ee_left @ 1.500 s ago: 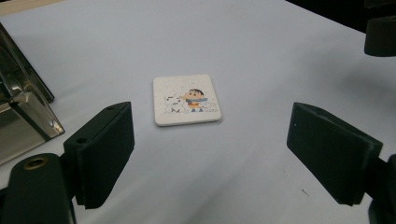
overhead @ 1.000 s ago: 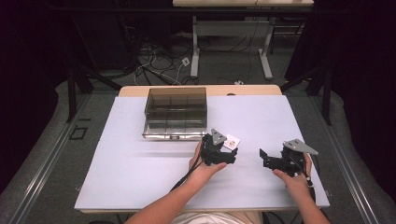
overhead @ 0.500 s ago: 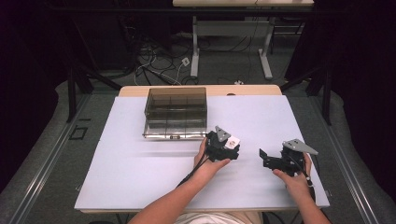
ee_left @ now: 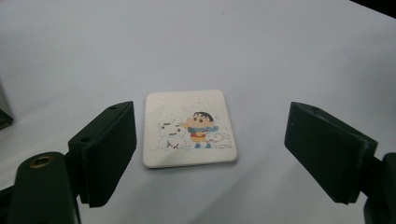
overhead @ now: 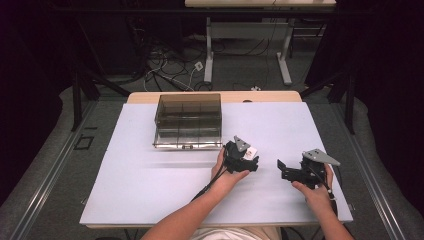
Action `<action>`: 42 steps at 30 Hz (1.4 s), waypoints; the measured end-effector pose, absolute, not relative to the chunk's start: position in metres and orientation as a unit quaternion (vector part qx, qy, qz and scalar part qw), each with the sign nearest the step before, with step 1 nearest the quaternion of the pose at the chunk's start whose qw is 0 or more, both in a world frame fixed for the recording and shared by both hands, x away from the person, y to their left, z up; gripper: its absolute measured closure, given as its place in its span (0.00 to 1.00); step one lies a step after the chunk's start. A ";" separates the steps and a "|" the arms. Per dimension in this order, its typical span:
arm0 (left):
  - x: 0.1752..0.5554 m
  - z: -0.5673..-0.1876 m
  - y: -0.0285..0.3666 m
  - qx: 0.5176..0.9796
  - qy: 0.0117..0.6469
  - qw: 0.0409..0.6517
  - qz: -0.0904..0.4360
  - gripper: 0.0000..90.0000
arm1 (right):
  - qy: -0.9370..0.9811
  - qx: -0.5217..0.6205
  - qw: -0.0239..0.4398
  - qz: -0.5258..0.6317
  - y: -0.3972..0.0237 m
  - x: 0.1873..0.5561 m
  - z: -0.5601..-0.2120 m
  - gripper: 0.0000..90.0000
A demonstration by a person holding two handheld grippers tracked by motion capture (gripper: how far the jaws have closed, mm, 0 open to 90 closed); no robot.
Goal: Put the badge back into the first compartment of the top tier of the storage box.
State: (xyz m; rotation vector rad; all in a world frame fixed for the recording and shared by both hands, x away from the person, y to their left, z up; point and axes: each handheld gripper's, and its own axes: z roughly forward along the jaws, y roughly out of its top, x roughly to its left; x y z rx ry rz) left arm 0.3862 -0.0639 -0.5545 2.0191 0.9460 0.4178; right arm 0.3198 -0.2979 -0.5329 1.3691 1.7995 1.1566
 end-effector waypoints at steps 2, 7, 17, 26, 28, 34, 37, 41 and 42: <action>0.387 -0.556 -0.066 0.810 0.379 0.416 0.164 0.19 | 0.676 0.516 0.295 0.436 -0.297 0.320 -0.533 0.00; 0.391 -0.560 -0.069 0.813 0.382 0.406 0.166 0.19 | 0.679 0.514 0.295 0.434 -0.299 0.320 -0.533 0.00; 0.398 -0.564 -0.072 0.820 0.392 0.387 0.158 0.21 | 0.679 0.515 0.293 0.434 -0.299 0.320 -0.533 0.00; 0.403 -0.565 -0.076 0.828 0.398 0.366 0.150 0.21 | 0.678 0.516 0.288 0.437 -0.299 0.320 -0.534 0.00; 0.404 -0.564 -0.076 0.833 0.396 0.356 0.150 0.22 | 0.677 0.516 0.291 0.438 -0.299 0.320 -0.534 0.00; 0.406 -0.565 -0.078 0.832 0.401 0.351 0.153 0.23 | 0.678 0.517 0.287 0.438 -0.299 0.320 -0.534 0.00; 0.407 -0.566 -0.079 0.831 0.403 0.351 0.155 0.23 | 0.678 0.519 0.287 0.434 -0.299 0.319 -0.534 0.00; 0.409 -0.566 -0.079 0.831 0.403 0.351 0.155 0.23 | 0.678 0.517 0.288 0.436 -0.299 0.320 -0.534 0.00; 0.409 -0.566 -0.079 0.829 0.406 0.354 0.153 0.23 | 0.679 0.515 0.288 0.436 -0.299 0.320 -0.534 0.00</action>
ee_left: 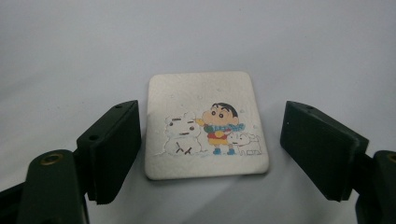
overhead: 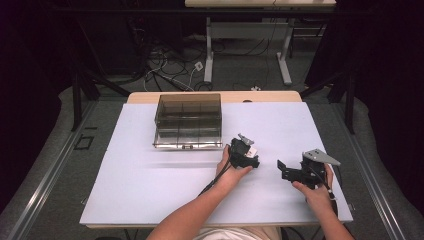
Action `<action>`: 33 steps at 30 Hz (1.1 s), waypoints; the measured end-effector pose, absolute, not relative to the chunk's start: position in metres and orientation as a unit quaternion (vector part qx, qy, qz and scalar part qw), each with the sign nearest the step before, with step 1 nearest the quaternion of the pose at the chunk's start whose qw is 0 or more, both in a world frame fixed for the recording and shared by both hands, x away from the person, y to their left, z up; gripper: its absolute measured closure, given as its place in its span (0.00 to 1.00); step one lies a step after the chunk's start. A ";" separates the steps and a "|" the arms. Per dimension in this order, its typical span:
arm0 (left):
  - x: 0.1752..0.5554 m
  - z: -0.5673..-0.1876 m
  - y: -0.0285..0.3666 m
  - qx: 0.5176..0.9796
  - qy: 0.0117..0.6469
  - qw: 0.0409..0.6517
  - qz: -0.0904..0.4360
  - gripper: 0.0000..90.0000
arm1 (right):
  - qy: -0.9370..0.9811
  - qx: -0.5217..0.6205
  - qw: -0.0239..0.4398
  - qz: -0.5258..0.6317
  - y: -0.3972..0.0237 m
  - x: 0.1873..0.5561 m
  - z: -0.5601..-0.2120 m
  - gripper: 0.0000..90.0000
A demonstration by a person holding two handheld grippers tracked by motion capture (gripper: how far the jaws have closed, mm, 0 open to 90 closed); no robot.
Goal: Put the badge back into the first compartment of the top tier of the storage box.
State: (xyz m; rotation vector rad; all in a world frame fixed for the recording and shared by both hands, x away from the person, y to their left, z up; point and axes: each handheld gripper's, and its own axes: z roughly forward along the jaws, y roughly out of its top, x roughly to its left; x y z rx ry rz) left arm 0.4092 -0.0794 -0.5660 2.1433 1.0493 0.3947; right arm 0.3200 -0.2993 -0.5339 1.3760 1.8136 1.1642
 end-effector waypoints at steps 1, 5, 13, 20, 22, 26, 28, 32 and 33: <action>0.410 -0.565 -0.079 0.832 0.403 0.348 0.157 0.23 | 0.679 0.515 0.288 0.436 -0.299 0.320 -0.534 0.00; 0.411 -0.566 -0.079 0.830 0.405 0.351 0.156 0.25 | 0.675 0.520 0.288 0.438 -0.298 0.320 -0.535 0.00; 0.412 -0.565 -0.078 0.826 0.408 0.354 0.160 0.33 | 0.677 0.520 0.286 0.435 -0.298 0.320 -0.534 0.00; 0.412 -0.565 -0.078 0.827 0.406 0.354 0.161 0.36 | 0.680 0.517 0.288 0.433 -0.300 0.320 -0.534 0.01; 0.412 -0.565 -0.078 0.827 0.406 0.355 0.161 0.37 | 0.680 0.517 0.287 0.433 -0.300 0.320 -0.534 0.01; 0.412 -0.565 -0.078 0.827 0.406 0.355 0.161 0.37 | 0.677 0.521 0.286 0.435 -0.299 0.320 -0.534 0.01; 0.412 -0.565 -0.078 0.826 0.406 0.356 0.160 0.37 | 0.677 0.520 0.286 0.435 -0.299 0.320 -0.534 0.01; 0.412 -0.565 -0.078 0.826 0.407 0.356 0.158 0.37 | 0.678 0.516 0.289 0.436 -0.300 0.320 -0.535 0.01; 0.412 -0.565 -0.078 0.826 0.407 0.357 0.158 0.37 | 0.678 0.516 0.289 0.436 -0.300 0.320 -0.535 0.01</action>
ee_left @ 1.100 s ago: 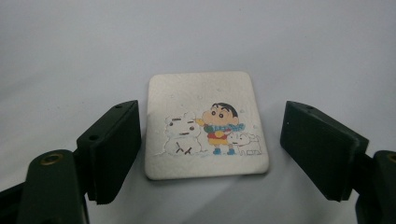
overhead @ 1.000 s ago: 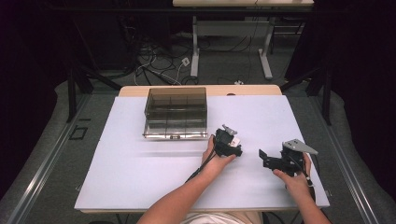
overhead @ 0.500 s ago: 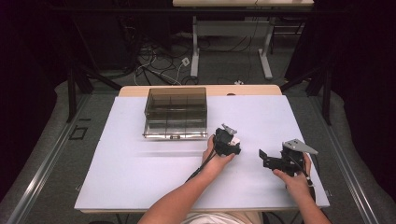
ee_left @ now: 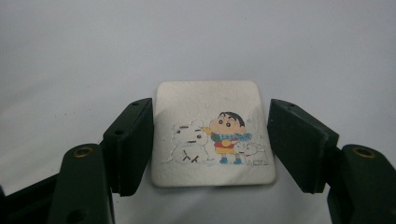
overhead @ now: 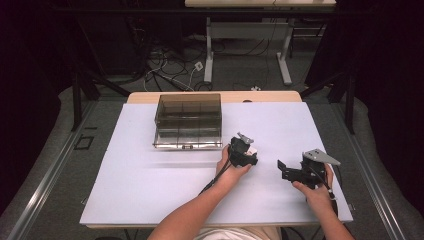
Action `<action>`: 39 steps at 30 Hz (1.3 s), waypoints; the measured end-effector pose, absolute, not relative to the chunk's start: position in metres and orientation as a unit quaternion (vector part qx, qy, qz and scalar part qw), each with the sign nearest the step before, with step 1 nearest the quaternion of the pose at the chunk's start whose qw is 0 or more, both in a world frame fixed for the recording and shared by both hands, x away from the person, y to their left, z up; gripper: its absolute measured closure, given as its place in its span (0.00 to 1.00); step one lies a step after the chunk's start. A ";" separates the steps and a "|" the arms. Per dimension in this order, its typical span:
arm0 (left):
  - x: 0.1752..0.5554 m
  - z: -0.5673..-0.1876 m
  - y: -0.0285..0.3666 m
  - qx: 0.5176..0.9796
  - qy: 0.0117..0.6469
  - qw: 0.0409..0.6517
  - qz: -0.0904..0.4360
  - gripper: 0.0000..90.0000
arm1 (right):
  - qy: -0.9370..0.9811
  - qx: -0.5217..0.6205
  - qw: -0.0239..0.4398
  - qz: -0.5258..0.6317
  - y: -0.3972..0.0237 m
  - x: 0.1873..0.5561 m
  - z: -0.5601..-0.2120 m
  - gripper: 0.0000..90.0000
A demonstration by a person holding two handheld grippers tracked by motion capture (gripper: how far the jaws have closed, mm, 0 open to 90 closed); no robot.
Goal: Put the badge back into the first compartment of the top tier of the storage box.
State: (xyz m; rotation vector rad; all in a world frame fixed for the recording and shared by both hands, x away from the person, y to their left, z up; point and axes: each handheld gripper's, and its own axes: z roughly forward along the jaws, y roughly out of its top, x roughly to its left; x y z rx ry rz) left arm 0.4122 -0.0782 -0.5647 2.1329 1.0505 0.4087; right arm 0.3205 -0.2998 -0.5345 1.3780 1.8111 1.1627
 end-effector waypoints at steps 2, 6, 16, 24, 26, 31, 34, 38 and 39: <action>0.412 -0.565 -0.078 0.825 0.408 0.358 0.157 0.37 | 0.680 0.519 0.286 0.432 -0.300 0.320 -0.534 0.01; 0.412 -0.564 -0.078 0.825 0.408 0.360 0.153 0.37 | 0.680 0.518 0.287 0.433 -0.300 0.320 -0.534 0.01; 0.410 -0.555 -0.080 0.821 0.407 0.371 0.152 0.37 | 0.678 0.517 0.288 0.435 -0.300 0.320 -0.534 0.01; 0.409 -0.545 -0.079 0.820 0.403 0.376 0.152 0.37 | 0.676 0.519 0.285 0.439 -0.300 0.320 -0.533 0.01; 0.408 -0.542 -0.078 0.818 0.407 0.378 0.150 0.37 | 0.674 0.520 0.286 0.439 -0.300 0.320 -0.533 0.01; 0.407 -0.534 -0.076 0.815 0.407 0.383 0.155 0.37 | 0.676 0.517 0.287 0.439 -0.300 0.320 -0.534 0.01; 0.407 -0.530 -0.074 0.815 0.408 0.383 0.151 0.37 | 0.677 0.520 0.288 0.434 -0.300 0.320 -0.534 0.01; 0.407 -0.525 -0.071 0.812 0.409 0.386 0.154 0.37 | 0.677 0.521 0.287 0.434 -0.300 0.320 -0.534 0.01; 0.406 -0.524 -0.070 0.813 0.410 0.385 0.154 0.37 | 0.678 0.520 0.287 0.433 -0.300 0.320 -0.533 0.01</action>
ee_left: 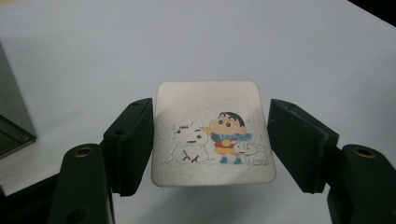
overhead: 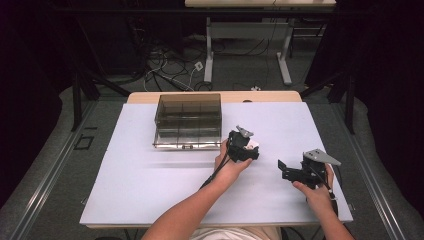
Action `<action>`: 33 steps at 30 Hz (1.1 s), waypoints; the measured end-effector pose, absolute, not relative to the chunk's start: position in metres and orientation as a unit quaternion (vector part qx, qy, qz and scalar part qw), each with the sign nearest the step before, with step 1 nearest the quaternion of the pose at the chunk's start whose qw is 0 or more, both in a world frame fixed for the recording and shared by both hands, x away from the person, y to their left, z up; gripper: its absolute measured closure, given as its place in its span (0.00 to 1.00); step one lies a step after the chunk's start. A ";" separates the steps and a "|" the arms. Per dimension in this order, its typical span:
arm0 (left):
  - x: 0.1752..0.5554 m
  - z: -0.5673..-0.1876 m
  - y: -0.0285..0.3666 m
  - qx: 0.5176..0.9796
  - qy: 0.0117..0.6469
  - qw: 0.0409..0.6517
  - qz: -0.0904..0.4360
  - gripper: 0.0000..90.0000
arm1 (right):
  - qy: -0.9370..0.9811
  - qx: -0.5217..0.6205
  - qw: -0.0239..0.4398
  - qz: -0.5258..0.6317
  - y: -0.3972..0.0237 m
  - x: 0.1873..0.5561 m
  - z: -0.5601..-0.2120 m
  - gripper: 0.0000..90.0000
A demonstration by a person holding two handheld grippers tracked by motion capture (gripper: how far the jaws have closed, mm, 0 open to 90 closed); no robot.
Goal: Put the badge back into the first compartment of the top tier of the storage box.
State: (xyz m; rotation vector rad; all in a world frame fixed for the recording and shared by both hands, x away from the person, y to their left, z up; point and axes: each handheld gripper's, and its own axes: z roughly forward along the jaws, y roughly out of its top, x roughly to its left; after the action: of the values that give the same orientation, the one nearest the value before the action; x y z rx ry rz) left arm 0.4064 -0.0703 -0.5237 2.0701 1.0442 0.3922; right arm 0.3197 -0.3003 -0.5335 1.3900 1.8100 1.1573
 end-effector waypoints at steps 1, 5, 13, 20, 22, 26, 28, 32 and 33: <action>0.406 -0.523 -0.069 0.812 0.409 0.386 0.154 0.37 | 0.678 0.520 0.287 0.433 -0.300 0.320 -0.534 0.01; 0.406 -0.517 -0.065 0.810 0.411 0.390 0.154 0.37 | 0.678 0.521 0.287 0.432 -0.300 0.320 -0.534 0.01; 0.406 -0.504 -0.056 0.807 0.410 0.395 0.158 0.37 | 0.678 0.521 0.286 0.432 -0.300 0.320 -0.534 0.01; 0.407 -0.496 -0.045 0.803 0.416 0.395 0.160 0.37 | 0.676 0.519 0.290 0.435 -0.300 0.320 -0.535 0.01; 0.407 -0.494 -0.042 0.800 0.418 0.399 0.160 0.37 | 0.677 0.519 0.289 0.435 -0.300 0.320 -0.535 0.01; 0.408 -0.491 -0.035 0.796 0.421 0.402 0.164 0.37 | 0.677 0.522 0.285 0.433 -0.299 0.320 -0.534 0.01; 0.409 -0.488 -0.031 0.796 0.422 0.401 0.167 0.37 | 0.679 0.521 0.287 0.431 -0.300 0.320 -0.534 0.01; 0.409 -0.486 -0.023 0.787 0.430 0.408 0.171 0.37 | 0.679 0.521 0.287 0.431 -0.300 0.320 -0.535 0.01; 0.409 -0.484 -0.021 0.789 0.428 0.406 0.173 0.37 | 0.677 0.524 0.285 0.431 -0.299 0.320 -0.534 0.01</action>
State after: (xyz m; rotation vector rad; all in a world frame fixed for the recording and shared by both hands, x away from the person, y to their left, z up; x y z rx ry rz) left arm 0.4092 -0.0208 -0.4842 1.9894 1.0801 0.4369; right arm 0.3197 -0.2993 -0.5345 1.4011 1.8116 1.1535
